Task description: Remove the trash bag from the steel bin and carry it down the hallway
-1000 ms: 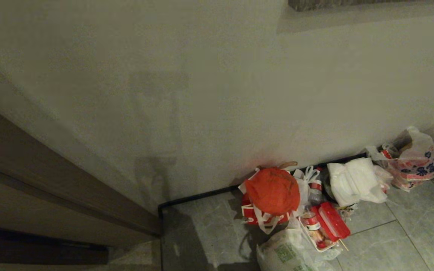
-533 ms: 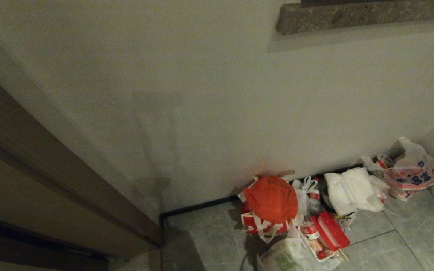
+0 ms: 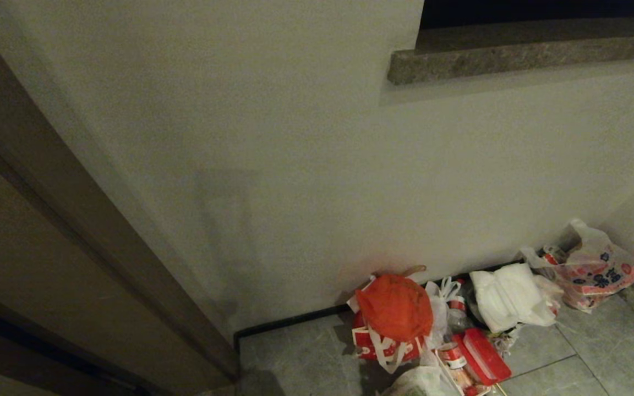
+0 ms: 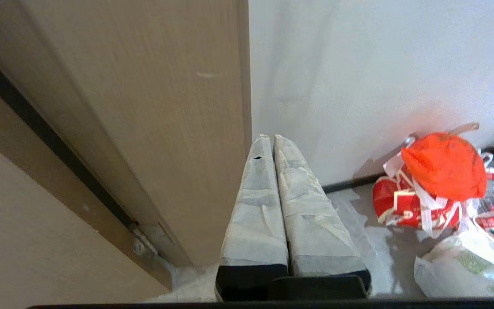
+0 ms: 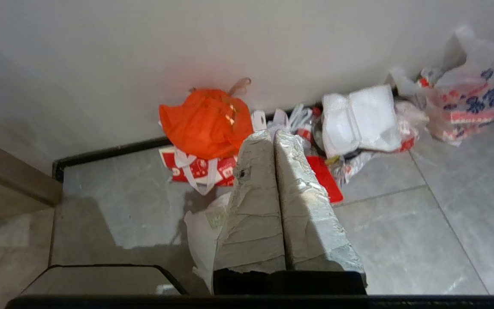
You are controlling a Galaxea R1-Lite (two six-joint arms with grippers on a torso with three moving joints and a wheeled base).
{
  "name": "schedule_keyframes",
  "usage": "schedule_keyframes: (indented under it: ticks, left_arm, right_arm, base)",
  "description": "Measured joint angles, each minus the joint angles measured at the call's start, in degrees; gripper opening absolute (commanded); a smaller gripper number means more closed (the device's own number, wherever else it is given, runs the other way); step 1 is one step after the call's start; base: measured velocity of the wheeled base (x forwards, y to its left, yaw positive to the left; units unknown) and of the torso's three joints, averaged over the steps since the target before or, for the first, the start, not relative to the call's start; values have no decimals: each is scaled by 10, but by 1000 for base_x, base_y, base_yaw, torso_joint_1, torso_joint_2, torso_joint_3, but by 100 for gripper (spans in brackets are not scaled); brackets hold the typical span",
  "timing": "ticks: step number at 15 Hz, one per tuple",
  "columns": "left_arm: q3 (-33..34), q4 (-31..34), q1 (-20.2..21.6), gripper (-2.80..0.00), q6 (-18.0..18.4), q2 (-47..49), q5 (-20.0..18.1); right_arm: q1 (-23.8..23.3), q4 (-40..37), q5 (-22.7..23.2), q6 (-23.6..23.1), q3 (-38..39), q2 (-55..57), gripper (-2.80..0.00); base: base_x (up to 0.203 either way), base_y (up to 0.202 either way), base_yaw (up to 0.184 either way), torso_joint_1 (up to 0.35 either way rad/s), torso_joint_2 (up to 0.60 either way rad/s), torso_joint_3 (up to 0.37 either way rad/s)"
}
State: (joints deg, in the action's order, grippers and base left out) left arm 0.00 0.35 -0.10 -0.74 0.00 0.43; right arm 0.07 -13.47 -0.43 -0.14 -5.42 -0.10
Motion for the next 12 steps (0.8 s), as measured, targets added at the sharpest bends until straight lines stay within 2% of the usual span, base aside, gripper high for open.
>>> schedule_keyframes:
  ticks: [9, 12]
  left_arm:
    - [0, 0, -1, -280, 1, 0, 0]
    - [0, 0, -1, -280, 2, 0, 0]
  right_arm:
    - [0, 0, 0, 0, 0, 0, -280]
    - [0, 0, -1, 0, 0, 0, -280]
  base:
    - [0, 0, 0, 1, 2, 178]
    - [0, 0, 0, -86, 313, 246]
